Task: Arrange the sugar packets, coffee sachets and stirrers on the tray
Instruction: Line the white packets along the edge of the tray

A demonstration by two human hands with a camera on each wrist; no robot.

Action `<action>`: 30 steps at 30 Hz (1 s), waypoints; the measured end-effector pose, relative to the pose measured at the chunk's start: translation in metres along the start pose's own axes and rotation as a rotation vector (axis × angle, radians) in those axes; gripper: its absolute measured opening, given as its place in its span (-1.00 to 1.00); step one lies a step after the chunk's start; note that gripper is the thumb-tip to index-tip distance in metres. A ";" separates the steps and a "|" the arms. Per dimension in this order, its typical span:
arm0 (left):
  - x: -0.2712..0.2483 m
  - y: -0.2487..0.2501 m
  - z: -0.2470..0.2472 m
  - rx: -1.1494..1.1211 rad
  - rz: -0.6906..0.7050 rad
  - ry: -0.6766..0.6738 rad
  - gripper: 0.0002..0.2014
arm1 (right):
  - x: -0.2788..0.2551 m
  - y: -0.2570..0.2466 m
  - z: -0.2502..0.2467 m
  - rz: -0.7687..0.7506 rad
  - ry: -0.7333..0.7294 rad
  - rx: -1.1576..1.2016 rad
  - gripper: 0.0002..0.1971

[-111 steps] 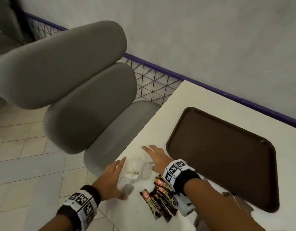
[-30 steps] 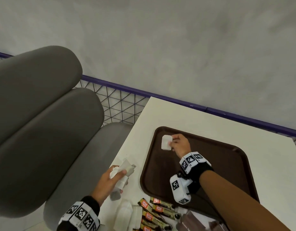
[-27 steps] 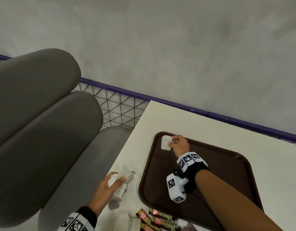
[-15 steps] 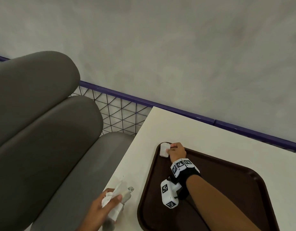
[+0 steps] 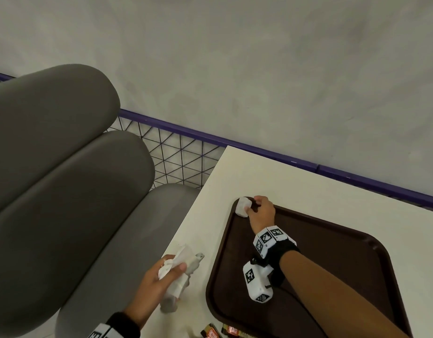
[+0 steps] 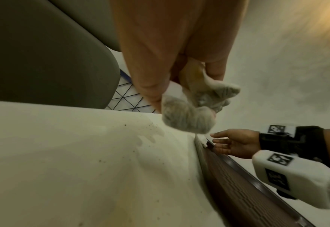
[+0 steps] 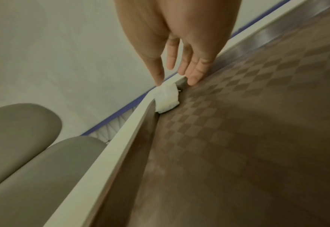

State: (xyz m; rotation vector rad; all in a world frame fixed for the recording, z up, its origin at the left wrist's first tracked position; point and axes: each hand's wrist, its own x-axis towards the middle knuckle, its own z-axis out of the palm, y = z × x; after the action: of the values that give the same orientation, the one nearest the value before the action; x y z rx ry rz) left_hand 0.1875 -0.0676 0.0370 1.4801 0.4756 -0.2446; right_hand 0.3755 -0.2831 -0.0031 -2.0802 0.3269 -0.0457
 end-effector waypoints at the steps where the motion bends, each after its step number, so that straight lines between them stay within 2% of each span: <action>1: 0.000 0.002 0.002 -0.006 0.004 -0.022 -0.81 | -0.008 -0.001 -0.001 -0.044 -0.034 -0.004 -0.68; 5: -0.004 0.007 0.012 -0.019 0.021 -0.113 -0.79 | -0.055 -0.014 -0.014 -0.121 -0.339 0.079 -0.81; 9: -0.010 0.011 0.018 -0.070 0.027 -0.157 -0.69 | -0.101 -0.031 -0.028 0.007 -0.707 0.164 -0.72; 12: -0.014 0.013 0.021 -0.127 0.022 -0.173 -0.59 | -0.123 -0.031 -0.034 0.075 -0.834 0.258 -0.71; 18: -0.020 0.014 0.022 -0.238 0.000 -0.168 -0.49 | -0.143 -0.030 -0.042 0.054 -0.879 0.407 -0.79; 22: -0.022 0.015 0.023 -0.243 0.001 -0.178 -0.46 | -0.147 -0.032 -0.041 0.013 -0.774 0.422 -0.88; 25: -0.023 0.014 0.021 -0.222 0.016 -0.181 -0.57 | -0.146 -0.034 -0.040 0.061 -0.695 0.520 -0.93; 27: -0.024 0.015 0.019 -0.202 0.029 -0.183 -0.65 | -0.145 -0.035 -0.041 0.097 -0.679 0.568 -0.90; 30: -0.024 0.020 0.019 -0.175 0.056 -0.191 -0.63 | -0.146 -0.039 -0.041 0.063 -0.730 0.507 -0.79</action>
State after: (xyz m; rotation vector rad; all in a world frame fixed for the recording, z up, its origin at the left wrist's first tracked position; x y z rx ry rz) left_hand 0.1785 -0.0879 0.0658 1.2827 0.2940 -0.2895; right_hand 0.2369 -0.2631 0.0664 -1.4577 -0.0700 0.5956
